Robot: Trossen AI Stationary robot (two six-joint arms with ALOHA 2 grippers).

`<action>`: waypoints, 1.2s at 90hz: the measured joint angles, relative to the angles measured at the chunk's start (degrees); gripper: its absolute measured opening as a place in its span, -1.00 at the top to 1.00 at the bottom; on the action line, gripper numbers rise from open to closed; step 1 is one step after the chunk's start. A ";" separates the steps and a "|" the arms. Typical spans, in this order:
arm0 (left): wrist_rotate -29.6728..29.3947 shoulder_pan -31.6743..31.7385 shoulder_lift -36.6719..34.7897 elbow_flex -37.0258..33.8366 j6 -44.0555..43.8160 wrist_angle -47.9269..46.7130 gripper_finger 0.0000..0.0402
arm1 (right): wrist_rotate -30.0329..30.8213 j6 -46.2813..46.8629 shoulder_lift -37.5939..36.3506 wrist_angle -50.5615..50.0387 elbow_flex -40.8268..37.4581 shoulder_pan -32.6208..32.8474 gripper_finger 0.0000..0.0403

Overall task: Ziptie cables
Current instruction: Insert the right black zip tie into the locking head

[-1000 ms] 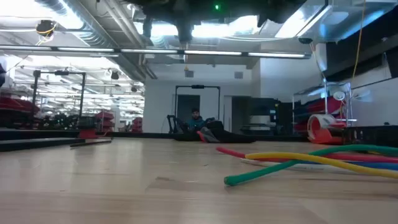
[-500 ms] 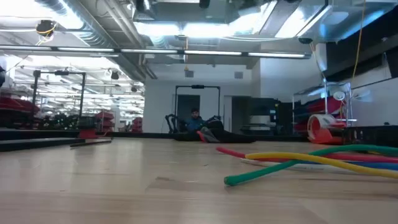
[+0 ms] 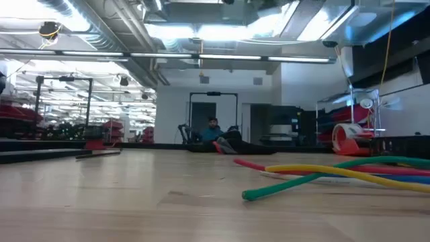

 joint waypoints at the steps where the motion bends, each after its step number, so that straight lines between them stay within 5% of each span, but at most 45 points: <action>1: 0.03 -0.07 0.01 0.00 0.54 0.07 1.00 | -0.23 0.44 0.00 -0.09 0.00 -0.10 1.00; 24: 0.06 -2.48 0.03 0.00 8.15 0.73 1.00 | -0.25 6.38 0.14 -0.21 0.00 -1.31 1.00; 108: -2.32 -3.53 1.82 0.02 8.02 3.44 1.00 | 6.59 6.34 0.20 -0.91 0.00 0.75 1.00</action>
